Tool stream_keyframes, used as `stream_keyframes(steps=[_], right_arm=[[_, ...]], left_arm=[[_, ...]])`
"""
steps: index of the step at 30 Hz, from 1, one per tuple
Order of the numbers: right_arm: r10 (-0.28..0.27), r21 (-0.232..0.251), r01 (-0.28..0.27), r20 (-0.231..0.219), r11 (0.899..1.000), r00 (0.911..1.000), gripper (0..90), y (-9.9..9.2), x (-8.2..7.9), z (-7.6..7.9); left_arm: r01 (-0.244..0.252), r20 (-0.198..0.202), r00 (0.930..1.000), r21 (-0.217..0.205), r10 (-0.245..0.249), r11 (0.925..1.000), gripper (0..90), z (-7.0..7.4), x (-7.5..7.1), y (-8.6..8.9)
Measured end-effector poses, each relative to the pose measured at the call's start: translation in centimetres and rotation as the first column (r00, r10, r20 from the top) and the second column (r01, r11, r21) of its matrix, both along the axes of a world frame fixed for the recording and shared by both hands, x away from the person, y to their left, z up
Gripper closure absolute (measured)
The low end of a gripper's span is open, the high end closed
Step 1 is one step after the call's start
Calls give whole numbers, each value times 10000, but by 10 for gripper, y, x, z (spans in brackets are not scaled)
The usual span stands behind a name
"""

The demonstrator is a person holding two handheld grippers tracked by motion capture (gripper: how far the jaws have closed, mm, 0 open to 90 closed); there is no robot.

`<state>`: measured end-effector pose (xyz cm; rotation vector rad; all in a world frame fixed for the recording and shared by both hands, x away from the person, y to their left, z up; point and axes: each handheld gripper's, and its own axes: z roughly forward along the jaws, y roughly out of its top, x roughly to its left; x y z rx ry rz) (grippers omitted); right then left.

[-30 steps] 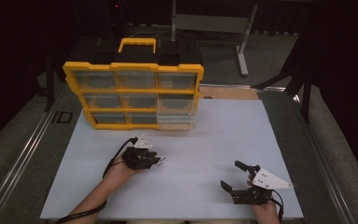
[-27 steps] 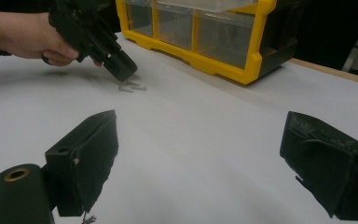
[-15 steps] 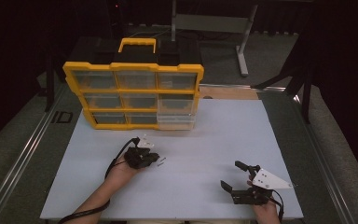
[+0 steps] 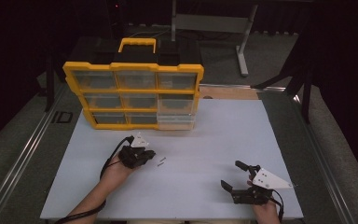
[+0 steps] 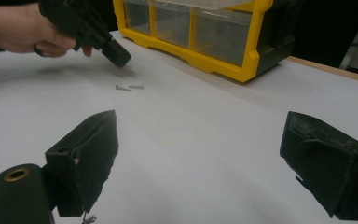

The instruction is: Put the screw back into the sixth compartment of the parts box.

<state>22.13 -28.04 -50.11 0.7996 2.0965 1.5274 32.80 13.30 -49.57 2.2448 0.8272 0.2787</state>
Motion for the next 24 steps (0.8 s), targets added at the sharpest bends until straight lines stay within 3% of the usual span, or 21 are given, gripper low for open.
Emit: stream_keyframes(steps=[1,12,24], right_arm=[[0,0,0,0,10000,10000,113,0,0,0],[-12,18,12,-13,10000,10000,113,0,0,0],[17,79,-16,-58,10000,10000,113,0,1,-1]], left_arm=[[0,0,10000,0,0,10000,868,0,0,0],[-40,794,9968,-570,85,9984,868,57,-7,20],[-10,1646,9863,-756,135,9971,867,109,-6,30]])
